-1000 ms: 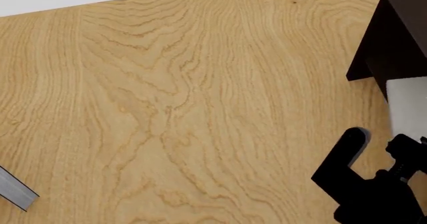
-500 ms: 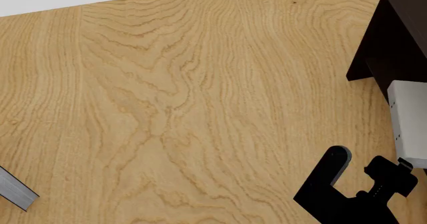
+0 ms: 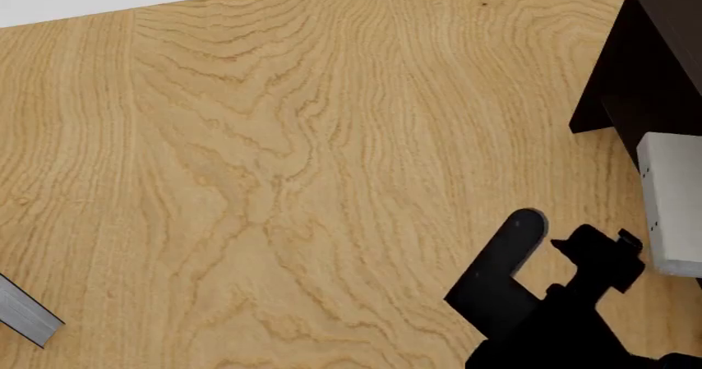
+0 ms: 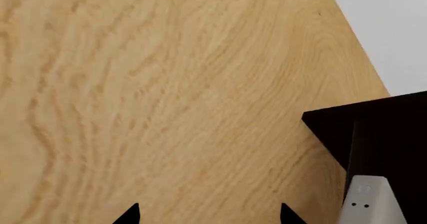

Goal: Pick up the book on the right and place it on the cabinet shelf.

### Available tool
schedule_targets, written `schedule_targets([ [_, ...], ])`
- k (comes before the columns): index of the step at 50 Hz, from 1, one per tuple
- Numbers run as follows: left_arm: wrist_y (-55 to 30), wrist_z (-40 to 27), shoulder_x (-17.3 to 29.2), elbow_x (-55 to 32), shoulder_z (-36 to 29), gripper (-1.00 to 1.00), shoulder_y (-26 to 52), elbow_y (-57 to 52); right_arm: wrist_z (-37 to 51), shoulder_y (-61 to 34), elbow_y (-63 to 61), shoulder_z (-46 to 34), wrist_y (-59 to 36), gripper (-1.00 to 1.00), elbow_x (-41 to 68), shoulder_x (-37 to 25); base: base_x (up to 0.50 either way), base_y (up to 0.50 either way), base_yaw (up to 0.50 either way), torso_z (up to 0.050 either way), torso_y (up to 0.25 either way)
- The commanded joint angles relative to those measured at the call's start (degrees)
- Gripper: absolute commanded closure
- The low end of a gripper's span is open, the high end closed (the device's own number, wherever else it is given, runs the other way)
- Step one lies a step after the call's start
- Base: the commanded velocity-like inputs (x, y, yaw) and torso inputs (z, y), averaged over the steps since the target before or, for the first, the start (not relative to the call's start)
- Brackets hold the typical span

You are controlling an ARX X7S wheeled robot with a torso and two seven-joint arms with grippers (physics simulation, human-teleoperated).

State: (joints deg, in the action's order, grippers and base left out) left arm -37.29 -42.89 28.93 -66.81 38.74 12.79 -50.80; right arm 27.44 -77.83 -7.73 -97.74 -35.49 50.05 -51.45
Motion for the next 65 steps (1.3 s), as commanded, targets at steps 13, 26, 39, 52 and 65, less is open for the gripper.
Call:
schedule_targets([
  [13,0.15,-0.17,0.52,-0.03,-0.55,-1.0,-0.11,0.23,5.56,6.1,2.96,11.28,12.93,-1.0,13.96,0.4,0.0,0.0,0.0,0.0,0.0],
  [26,0.09,-0.71,0.92,-0.45,-0.79,-1.0,-0.07,0.11,10.32,10.67,2.38,16.78,20.86,-1.0,21.29,-0.79,0.0,0.0,0.0,0.0,0.0],
  [39,0.34,-0.62,1.07,-0.45,-0.99,-1.0,-0.18,0.18,12.64,15.25,2.98,20.17,29.93,-1.0,22.14,0.09,0.0,0.0,0.0,0.0,0.0],
  [52,0.24,-1.18,1.57,-0.76,-1.16,-1.0,-0.16,0.11,7.55,16.33,9.24,21.66,31.86,-1.0,25.32,2.65,0.0,0.0,0.0,0.0,0.0],
  [65,0.71,-0.64,1.5,-0.47,-1.16,-1.0,-0.54,0.32,2.88,16.6,15.59,22.61,32.45,-1.0,27.51,5.76,0.0,0.0,0.0,0.0,0.0],
])
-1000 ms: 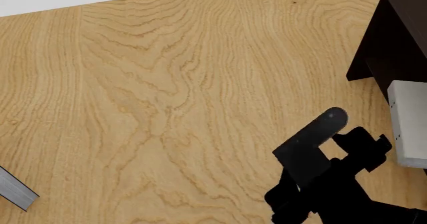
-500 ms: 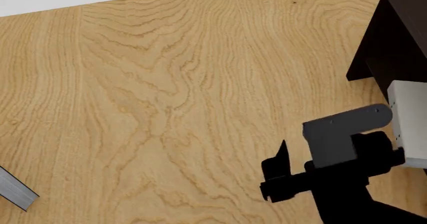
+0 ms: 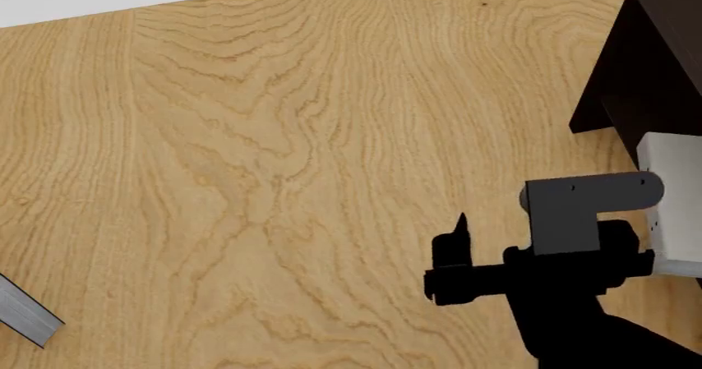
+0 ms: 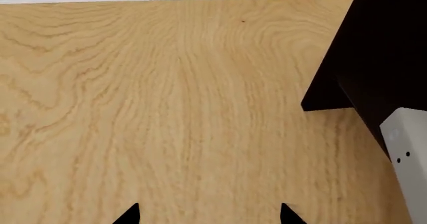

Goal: Pick up the book on the right and place it on the cabinet shelf.

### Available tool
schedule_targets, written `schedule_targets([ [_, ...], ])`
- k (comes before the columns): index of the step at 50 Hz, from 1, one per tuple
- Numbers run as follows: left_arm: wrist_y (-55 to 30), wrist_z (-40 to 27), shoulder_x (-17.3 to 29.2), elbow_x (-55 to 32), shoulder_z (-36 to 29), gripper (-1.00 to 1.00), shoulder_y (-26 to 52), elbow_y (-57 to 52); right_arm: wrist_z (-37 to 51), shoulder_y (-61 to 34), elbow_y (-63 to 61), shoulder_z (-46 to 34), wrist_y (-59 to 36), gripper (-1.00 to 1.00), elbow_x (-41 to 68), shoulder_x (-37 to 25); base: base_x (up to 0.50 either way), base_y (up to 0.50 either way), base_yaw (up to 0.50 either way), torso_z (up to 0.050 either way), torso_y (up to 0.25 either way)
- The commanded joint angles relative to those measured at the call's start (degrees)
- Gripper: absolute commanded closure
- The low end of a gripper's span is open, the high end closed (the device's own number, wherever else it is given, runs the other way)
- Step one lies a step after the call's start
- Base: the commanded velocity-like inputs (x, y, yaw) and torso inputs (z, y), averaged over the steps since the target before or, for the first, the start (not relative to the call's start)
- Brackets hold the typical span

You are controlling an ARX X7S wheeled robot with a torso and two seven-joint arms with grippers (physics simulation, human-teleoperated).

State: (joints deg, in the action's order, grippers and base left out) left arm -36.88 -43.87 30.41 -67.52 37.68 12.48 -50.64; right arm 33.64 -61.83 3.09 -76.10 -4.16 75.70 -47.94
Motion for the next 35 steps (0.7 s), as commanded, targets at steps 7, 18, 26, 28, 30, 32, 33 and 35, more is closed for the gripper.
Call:
schedule_targets([
  [7,0.54,0.63,-0.09,0.65,-0.22,-1.0,-0.44,0.26,-4.94,0.0,8.15,0.96,0.38,-1.0,2.09,3.66,0.0,0.0,0.0,0.0,0.0],
  [18,0.73,0.5,-0.06,0.83,-0.36,-1.0,-0.6,0.17,-6.77,-1.01,12.96,1.17,-0.81,-1.0,2.75,5.41,0.0,0.0,0.0,0.0,0.0],
  [26,0.85,0.33,0.01,0.79,-0.48,-1.0,-0.58,0.17,-8.63,-1.96,17.53,1.59,-1.87,-1.0,3.8,7.13,0.0,0.0,0.0,0.0,0.0],
  [28,0.84,0.19,0.09,0.7,-0.51,-1.0,-0.51,0.14,-8.89,-2.11,17.95,1.65,-2.12,-1.0,4.0,7.24,0.0,0.0,0.0,0.0,0.0],
  [30,0.84,0.11,0.15,0.63,-0.55,-1.0,-0.47,0.14,-9.46,-2.05,18.63,1.97,-2.33,-1.0,4.76,7.41,0.0,0.0,0.0,0.0,0.0],
  [32,0.9,0.09,0.16,0.57,-0.51,-1.0,-0.51,0.11,-9.68,-2.17,19.73,1.79,-2.53,-1.0,4.53,7.8,0.0,0.0,0.0,0.0,0.0],
  [33,0.93,0.1,0.17,0.57,-0.5,-1.0,-0.53,0.11,-9.94,-2.17,20.05,1.84,-2.55,-1.0,4.62,7.91,0.0,0.0,0.0,0.0,0.0],
  [35,0.97,0.09,0.19,0.55,-0.49,-1.0,-0.56,0.1,-10.65,-2.27,20.93,2.12,-2.76,-1.0,5.23,8.19,0.0,0.0,0.0,0.0,0.0],
])
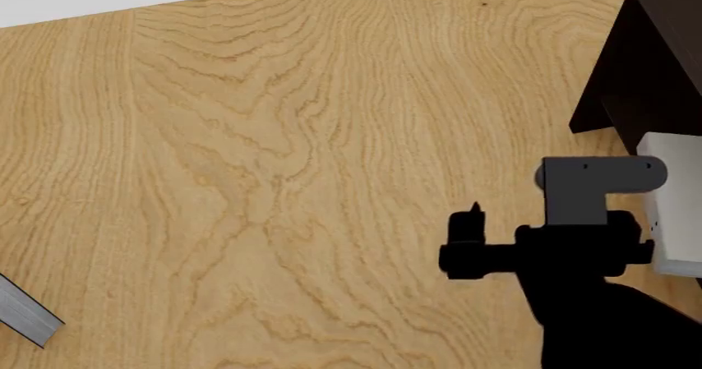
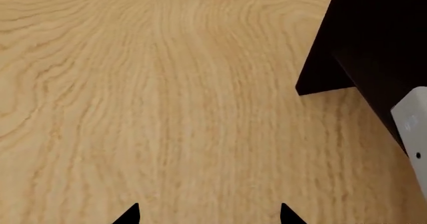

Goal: Pick up the book on the right and place it on the cabinet shelf.

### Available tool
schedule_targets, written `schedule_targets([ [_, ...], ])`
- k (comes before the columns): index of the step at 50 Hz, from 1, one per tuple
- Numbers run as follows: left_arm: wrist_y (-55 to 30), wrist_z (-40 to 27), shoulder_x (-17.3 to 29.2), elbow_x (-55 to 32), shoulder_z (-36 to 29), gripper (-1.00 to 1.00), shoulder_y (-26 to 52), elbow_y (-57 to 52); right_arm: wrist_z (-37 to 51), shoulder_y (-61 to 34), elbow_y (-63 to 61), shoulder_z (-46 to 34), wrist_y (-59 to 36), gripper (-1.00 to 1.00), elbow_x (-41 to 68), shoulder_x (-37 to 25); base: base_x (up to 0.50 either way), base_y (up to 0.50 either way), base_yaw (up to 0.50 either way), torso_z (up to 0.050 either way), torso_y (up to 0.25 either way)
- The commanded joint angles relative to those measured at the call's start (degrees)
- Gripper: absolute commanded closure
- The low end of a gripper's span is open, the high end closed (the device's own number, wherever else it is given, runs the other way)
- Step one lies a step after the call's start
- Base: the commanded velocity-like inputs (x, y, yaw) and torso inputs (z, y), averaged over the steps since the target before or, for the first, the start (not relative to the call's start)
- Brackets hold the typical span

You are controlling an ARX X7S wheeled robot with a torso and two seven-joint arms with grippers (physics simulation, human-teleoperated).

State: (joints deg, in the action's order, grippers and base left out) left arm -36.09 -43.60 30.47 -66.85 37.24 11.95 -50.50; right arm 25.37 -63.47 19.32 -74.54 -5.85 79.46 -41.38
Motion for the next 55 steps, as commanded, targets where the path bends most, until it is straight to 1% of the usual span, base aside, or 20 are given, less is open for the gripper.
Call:
schedule_targets([
  [1,0.17,-0.27,0.16,-0.19,-0.04,-1.0,-0.04,-0.08,-2.26,-0.79,5.14,0.35,-1.25,-1.0,1.15,1.8,0.0,0.0,0.0,0.0,0.0],
  [23,0.35,-0.69,0.63,-0.48,-0.19,-1.0,-0.15,-0.05,-3.59,-1.44,9.85,0.46,-2.87,-1.0,1.75,3.32,0.0,0.0,0.0,0.0,0.0],
  [55,0.94,-0.84,0.88,-0.47,-0.44,-1.0,-0.38,0.03,-1.37,-1.82,13.62,0.86,-5.14,-1.0,2.75,3.64,0.0,0.0,0.0,0.0,0.0],
])
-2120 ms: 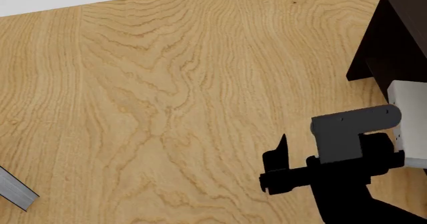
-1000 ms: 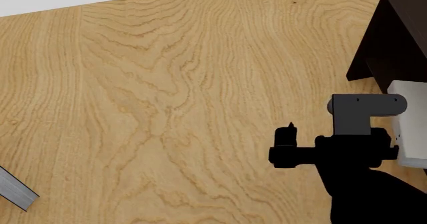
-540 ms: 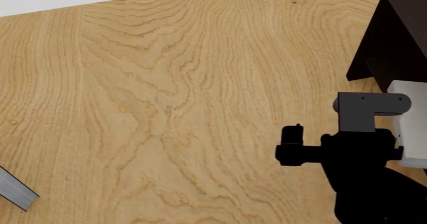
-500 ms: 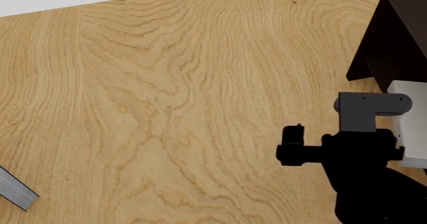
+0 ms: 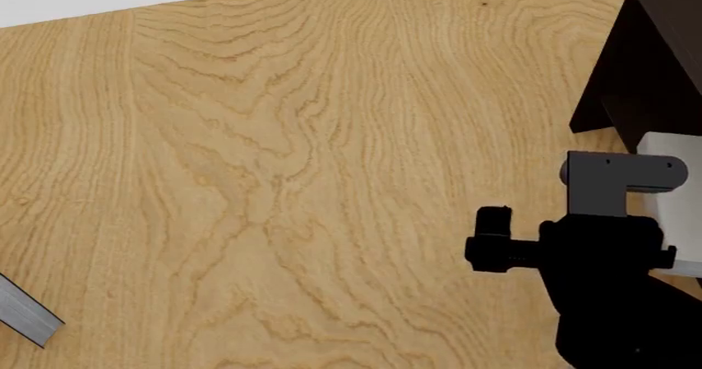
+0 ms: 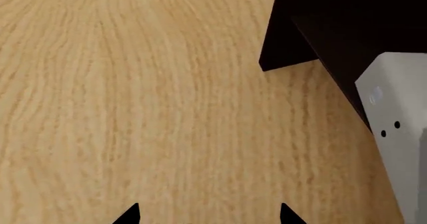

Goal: Pick up the book on the right and place it on the cabinet shelf.

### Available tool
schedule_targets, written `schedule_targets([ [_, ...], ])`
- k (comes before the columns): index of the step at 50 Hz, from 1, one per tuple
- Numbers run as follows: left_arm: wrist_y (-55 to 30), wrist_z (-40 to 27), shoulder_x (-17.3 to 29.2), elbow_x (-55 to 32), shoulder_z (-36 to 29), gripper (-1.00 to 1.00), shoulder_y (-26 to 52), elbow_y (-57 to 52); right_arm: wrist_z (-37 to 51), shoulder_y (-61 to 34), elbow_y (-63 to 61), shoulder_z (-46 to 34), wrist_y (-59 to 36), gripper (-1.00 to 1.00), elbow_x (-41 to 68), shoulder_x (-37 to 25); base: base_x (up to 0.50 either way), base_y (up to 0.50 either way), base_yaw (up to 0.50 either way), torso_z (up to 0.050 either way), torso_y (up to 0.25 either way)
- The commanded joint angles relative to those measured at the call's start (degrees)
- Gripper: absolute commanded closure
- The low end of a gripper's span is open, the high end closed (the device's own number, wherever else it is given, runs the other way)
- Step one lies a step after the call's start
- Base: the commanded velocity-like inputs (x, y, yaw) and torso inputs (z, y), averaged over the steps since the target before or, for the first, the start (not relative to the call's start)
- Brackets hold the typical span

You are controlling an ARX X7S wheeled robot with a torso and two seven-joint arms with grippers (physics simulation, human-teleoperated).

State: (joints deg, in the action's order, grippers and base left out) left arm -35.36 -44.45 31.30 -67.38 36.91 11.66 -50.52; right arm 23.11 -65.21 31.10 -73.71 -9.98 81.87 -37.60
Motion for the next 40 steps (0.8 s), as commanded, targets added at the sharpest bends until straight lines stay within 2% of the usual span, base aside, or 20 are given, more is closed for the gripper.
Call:
schedule_targets([
  [1,0.22,0.0,0.06,0.06,-0.12,-1.0,-0.1,0.06,0.9,-0.07,1.84,0.04,-1.02,-1.0,0.34,-0.14,0.0,0.0,0.0,0.0,0.0],
  [17,0.54,-0.15,0.26,-0.25,-0.07,-1.0,-0.18,0.05,4.53,-0.52,3.7,-0.07,-2.64,-1.0,0.43,-0.12,0.0,0.0,0.0,0.0,-0.002],
  [40,0.73,-0.37,0.51,0.07,-0.45,-1.0,-0.42,0.06,5.19,-0.61,4.26,-0.5,-4.13,-1.0,-0.07,-2.27,0.0,0.0,0.0,-0.001,-0.004],
])
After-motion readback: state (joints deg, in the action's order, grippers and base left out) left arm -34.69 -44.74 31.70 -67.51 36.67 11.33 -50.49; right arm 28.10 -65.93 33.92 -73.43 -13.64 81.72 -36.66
